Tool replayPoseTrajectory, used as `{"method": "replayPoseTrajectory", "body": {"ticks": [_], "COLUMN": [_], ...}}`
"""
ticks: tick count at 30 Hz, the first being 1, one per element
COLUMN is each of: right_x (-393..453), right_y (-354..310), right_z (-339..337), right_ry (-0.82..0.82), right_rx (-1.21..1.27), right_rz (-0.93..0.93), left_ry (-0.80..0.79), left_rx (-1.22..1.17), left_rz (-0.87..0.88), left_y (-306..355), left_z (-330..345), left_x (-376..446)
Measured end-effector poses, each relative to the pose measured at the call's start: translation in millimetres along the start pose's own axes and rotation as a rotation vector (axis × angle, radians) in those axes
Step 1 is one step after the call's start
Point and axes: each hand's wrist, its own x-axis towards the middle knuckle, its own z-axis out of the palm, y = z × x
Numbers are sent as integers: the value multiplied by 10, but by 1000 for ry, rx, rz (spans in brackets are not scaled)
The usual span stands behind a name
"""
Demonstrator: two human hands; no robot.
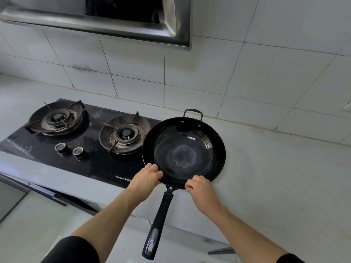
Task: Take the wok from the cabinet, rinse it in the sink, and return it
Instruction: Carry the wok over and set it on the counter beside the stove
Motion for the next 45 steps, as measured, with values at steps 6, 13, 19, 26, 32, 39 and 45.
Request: {"method": "replayPoseTrajectory", "body": {"ticks": [6, 13, 19, 26, 32, 39, 45], "right_x": [95, 246, 128, -27, -49, -90, -85], "right_y": [112, 153, 187, 407, 501, 479, 472], "right_z": [-97, -149, -160, -235, -270, -220, -258], "right_ry": [2, 11, 28, 35, 33, 27, 17], "right_rx": [-21, -4, -28, -62, -23, -22, -7], "right_rz": [7, 68, 47, 43, 8, -12, 13], "left_ry": [-3, 18, 45, 68, 67, 51, 33], "left_rx": [18, -40, -81, -101, -54, -47, -67], "left_rz": [-14, -75, -80, -46, -47, -37, -14], "left_y": [106, 186, 261, 486, 548, 480, 490], "left_z": [-5, -43, 61, 39, 95, 53, 7], "left_x": [135, 325, 278, 359, 281, 287, 258]}}
